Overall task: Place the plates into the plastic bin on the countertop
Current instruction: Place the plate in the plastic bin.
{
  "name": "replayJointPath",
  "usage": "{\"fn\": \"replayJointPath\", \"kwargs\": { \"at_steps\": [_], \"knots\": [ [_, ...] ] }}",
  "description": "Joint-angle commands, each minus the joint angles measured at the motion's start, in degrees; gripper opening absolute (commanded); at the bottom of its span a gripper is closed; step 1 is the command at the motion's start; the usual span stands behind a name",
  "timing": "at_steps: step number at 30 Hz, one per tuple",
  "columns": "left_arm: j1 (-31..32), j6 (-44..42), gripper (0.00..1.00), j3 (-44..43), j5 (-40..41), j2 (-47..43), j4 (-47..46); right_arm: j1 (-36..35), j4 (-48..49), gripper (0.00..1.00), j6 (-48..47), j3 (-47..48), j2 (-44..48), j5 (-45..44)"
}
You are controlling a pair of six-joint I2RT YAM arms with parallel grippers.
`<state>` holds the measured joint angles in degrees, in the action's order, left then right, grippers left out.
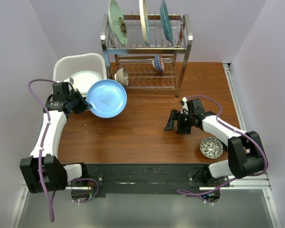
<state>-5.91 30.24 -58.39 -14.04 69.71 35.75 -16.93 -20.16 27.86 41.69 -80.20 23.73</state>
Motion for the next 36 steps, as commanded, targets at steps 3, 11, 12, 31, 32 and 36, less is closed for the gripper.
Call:
{"fn": "replayJointPath", "kwargs": {
  "at_steps": [3,11,12,31,32,36],
  "knots": [
    [-6.03,-1.85,0.0,-3.66,-5.73,-0.11,-1.47,-0.12,1.0,0.84,-0.08,-0.56,0.22,1.59],
    [-10.61,-0.18,0.0,-6.55,-8.28,4.02,-4.63,-0.12,1.27,0.84,0.0,-0.56,-0.3,1.67],
    [-10.87,0.25,0.0,-6.73,-8.37,4.46,-4.98,-0.12,1.27,0.84,0.0,-0.56,-0.22,1.59],
    [-17.11,5.27,0.0,-18.33,-9.16,15.53,-8.59,-0.12,2.32,0.86,-1.4,-0.38,-2.15,2.73],
    [-17.38,5.27,0.0,-18.77,-9.07,16.15,-8.5,-0.12,2.23,0.86,-1.31,-0.3,-2.32,2.64],
    [-18.25,5.71,0.0,-20.36,-8.55,18.52,-8.94,-0.12,2.5,0.86,-1.31,-0.21,-2.94,2.55]
  ]
}}
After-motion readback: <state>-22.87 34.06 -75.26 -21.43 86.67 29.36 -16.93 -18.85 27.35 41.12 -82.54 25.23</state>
